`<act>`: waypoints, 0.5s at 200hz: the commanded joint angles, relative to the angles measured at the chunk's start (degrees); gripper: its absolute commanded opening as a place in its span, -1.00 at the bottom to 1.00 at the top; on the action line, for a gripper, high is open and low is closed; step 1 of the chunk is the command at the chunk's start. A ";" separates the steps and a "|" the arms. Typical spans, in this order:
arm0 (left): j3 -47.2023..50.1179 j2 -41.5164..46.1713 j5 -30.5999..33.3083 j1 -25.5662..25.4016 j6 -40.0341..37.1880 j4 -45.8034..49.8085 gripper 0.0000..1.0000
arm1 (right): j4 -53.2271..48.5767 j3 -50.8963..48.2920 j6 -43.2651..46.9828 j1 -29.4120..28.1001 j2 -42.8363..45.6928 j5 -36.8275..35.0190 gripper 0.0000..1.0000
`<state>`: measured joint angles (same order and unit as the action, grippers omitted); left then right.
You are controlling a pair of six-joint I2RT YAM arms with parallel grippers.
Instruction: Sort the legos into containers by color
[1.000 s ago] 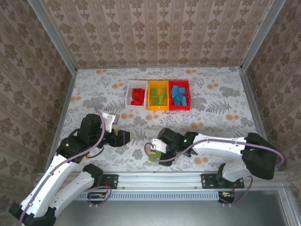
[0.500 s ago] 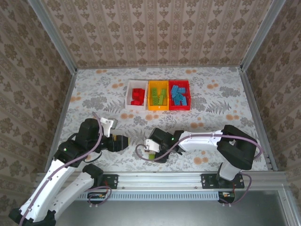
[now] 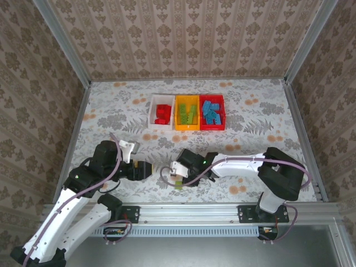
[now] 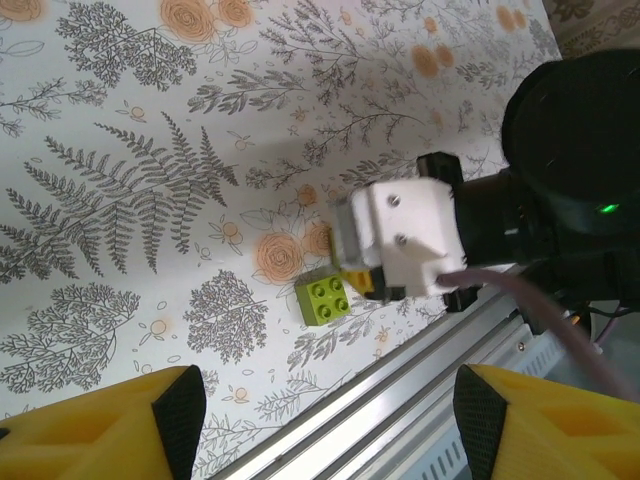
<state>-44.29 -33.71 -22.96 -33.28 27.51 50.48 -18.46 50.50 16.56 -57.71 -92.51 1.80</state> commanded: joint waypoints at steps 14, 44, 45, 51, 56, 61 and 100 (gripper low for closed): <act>-3.16 -4.56 -0.25 0.49 0.57 -6.64 0.43 | -0.54 5.25 -6.35 8.33 8.78 -2.59 -0.35; -5.73 -12.36 1.10 0.41 0.26 -14.66 0.44 | 2.08 13.45 -12.45 16.72 5.35 -4.39 -0.35; -5.90 -12.66 1.18 0.41 0.22 -14.90 0.44 | 2.14 13.86 -12.70 17.00 5.03 -4.50 -0.36; -6.71 -14.38 2.02 0.34 -0.02 -15.76 0.43 | 2.39 16.28 -14.48 18.24 3.29 -5.14 -0.36; -7.39 -15.92 2.72 0.32 -0.25 -16.54 0.44 | 2.35 18.70 -16.32 19.39 1.40 -5.76 -0.36; -7.99 -17.44 3.02 0.32 -0.64 -17.26 0.44 | 2.03 21.22 -18.22 20.41 -0.54 -6.41 -0.36; -12.36 -26.02 6.46 0.02 -3.39 -21.80 0.44 | -5.58 41.55 -29.44 25.25 -16.39 -10.26 -0.37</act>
<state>-53.30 -56.75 -19.46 -33.28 26.76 34.09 -17.74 82.21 -2.94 -34.30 -100.62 -4.49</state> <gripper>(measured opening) 0.720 0.335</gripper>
